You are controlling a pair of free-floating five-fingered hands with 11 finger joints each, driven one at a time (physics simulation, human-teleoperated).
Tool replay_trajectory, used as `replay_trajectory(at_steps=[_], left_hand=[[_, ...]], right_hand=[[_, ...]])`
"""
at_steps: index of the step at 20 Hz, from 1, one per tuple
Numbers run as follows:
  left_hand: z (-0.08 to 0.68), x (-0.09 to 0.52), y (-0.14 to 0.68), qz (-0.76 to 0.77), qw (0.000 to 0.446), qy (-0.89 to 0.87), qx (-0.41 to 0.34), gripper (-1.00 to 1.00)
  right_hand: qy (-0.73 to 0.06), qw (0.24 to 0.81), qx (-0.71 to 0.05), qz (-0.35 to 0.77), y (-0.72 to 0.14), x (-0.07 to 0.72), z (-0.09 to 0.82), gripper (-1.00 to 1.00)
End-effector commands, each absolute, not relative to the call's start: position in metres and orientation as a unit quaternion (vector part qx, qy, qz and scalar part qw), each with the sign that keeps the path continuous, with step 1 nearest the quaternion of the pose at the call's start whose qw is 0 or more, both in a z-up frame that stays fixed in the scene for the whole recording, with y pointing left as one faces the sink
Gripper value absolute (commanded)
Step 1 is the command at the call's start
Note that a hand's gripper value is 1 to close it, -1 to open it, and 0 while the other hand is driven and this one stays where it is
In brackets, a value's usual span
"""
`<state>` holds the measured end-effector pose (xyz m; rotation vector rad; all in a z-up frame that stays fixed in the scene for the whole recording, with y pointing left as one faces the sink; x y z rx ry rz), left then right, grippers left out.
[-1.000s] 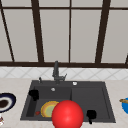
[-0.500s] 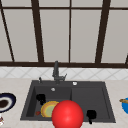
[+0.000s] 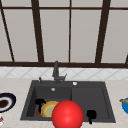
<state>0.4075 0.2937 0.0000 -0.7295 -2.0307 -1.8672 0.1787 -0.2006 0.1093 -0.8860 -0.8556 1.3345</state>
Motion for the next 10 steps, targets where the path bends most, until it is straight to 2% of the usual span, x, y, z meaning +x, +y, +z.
replay_trajectory(at_steps=[1, 10], left_hand=[[-0.02, 0.403, 0.312, -0.643, 0.164, -0.712, -0.23, -1.0], [-0.064, 0.403, 0.339, -0.642, 0.189, -0.71, -0.219, -1.0]], right_hand=[[-0.371, 0.615, -0.385, 0.579, -0.201, 0.179, 0.109, 0.0], [-0.371, 0.615, -0.385, 0.579, -0.201, 0.179, 0.109, 0.0]])
